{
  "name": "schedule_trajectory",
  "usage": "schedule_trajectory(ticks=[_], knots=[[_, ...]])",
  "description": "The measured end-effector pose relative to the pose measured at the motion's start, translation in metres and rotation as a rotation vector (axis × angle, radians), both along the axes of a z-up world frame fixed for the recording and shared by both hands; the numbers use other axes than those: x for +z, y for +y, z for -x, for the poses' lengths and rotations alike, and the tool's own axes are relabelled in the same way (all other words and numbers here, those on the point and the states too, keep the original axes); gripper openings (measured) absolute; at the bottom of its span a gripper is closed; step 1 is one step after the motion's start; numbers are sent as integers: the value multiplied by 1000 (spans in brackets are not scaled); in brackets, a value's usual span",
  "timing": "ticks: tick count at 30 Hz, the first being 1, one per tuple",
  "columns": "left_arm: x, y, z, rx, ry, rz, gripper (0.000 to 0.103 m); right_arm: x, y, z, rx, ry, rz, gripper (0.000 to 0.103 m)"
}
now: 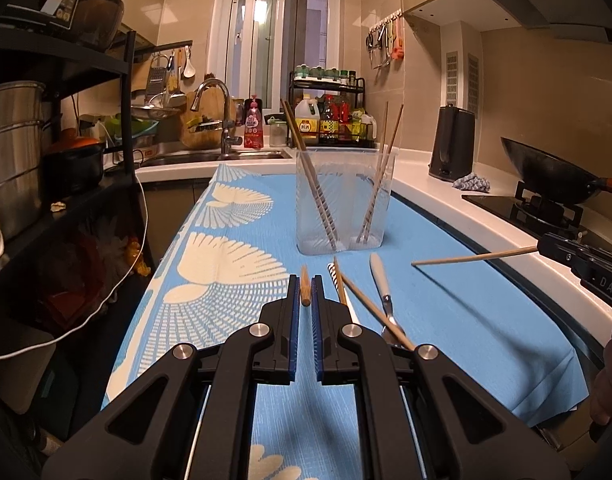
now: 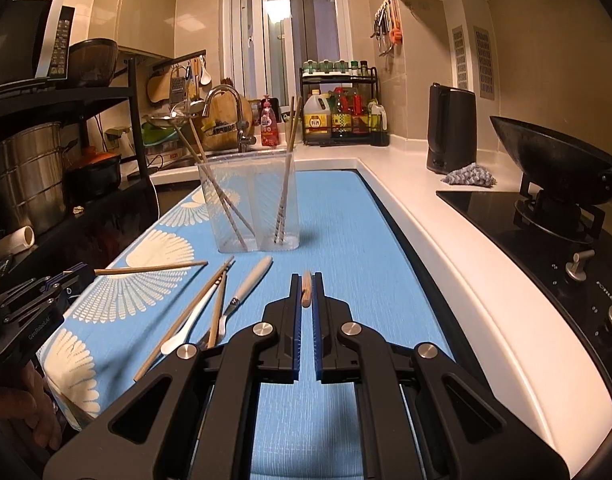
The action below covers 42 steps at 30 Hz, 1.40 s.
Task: Organize utensils
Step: 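Carry both held chopsticks over the clear container and lower them in, then open the left tool in the container while the right tool releases its chopstick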
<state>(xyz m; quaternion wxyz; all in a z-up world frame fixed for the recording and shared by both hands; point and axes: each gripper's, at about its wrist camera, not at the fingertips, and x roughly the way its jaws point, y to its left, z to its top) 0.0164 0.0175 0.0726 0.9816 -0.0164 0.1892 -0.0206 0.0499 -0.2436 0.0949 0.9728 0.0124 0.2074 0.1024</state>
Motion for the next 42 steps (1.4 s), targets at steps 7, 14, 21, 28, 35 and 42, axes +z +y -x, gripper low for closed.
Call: schedule_trajectory(ticks=[7,14,21,28,35,42], knots=[[24,1,-6,-8,-41,-1,6,25,3,-2,17,-49,-12,5],[48,5,-18,-10,-76,2,6,49,7,-13,34,-79,-21,5],[76,7,-32,-51,-83,-6,6,76,10,-23,41,-113,-41,5],[99,22,-55,-87,-16,74,6,98,16,-36,61,-120,-44,5],[116,21,-67,-116,24,84,6,121,24,-45,87,-131,-35,5],[138,16,-85,-136,35,89,6,150,33,-62,131,-132,-30,5]])
